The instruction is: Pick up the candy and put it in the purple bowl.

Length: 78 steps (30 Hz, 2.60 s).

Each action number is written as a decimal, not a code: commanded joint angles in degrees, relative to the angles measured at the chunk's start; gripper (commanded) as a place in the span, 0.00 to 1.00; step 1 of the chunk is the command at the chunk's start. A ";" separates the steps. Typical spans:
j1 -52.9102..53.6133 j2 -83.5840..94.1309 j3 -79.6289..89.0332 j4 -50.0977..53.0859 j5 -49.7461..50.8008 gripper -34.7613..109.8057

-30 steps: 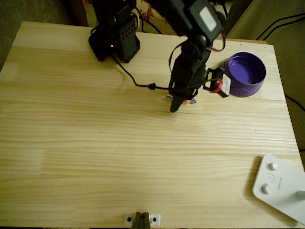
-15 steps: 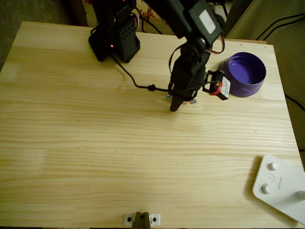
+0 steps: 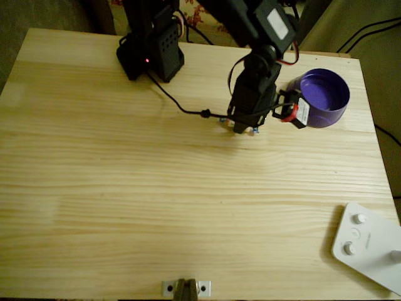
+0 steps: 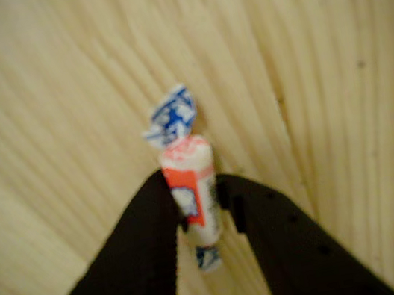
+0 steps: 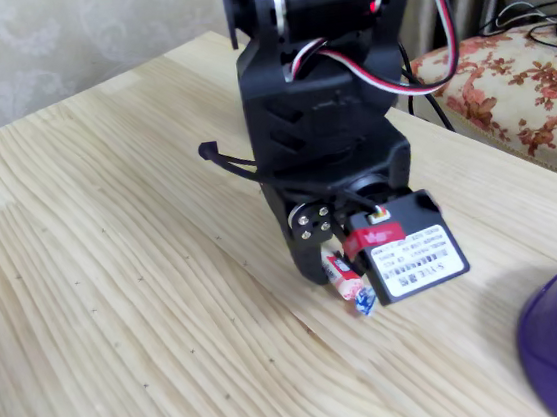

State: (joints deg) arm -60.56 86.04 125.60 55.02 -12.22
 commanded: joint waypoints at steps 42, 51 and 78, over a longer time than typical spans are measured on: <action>-15.91 32.70 -26.02 17.67 2.02 0.25; -21.71 13.01 -36.83 16.61 0.00 0.25; -26.37 -20.21 -60.64 16.61 1.41 0.26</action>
State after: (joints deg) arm -85.78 63.81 70.31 71.89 -10.20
